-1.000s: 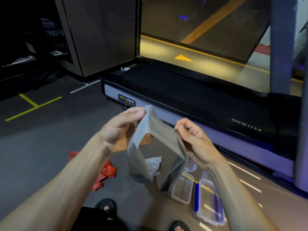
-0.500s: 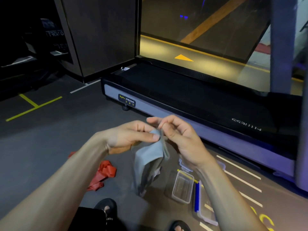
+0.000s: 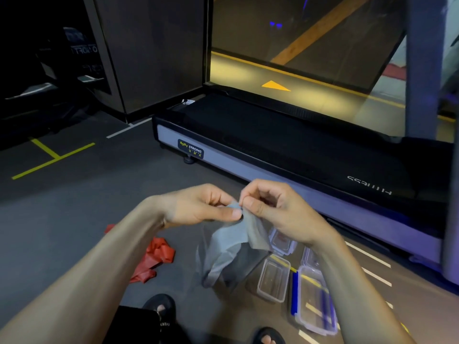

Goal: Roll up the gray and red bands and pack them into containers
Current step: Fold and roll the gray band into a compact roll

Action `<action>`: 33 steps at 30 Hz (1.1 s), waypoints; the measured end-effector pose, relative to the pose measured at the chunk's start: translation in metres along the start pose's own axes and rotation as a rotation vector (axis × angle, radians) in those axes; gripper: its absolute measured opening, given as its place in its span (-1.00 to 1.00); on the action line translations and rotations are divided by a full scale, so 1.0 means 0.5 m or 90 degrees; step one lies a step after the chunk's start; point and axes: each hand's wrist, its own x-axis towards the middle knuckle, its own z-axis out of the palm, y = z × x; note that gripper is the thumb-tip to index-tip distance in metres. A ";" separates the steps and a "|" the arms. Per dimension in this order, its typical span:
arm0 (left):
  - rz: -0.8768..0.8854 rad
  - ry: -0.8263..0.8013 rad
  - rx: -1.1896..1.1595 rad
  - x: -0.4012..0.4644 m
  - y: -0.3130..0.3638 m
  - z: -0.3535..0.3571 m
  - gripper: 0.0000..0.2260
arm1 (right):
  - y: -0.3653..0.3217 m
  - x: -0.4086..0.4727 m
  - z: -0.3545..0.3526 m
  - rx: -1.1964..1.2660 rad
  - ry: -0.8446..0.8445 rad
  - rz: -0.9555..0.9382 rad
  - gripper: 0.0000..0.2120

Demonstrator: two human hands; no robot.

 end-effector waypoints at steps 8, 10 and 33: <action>-0.017 0.041 0.044 0.010 -0.033 0.003 -0.50 | -0.005 -0.018 -0.054 0.408 0.174 -0.034 -0.73; 0.015 0.080 0.049 0.015 -0.027 0.003 -0.62 | 0.003 -0.020 -0.061 0.427 0.199 -0.028 -0.69; 0.236 -0.002 -0.416 -0.015 0.005 -0.003 -0.74 | 0.029 -0.032 -0.016 0.272 0.064 0.035 -0.92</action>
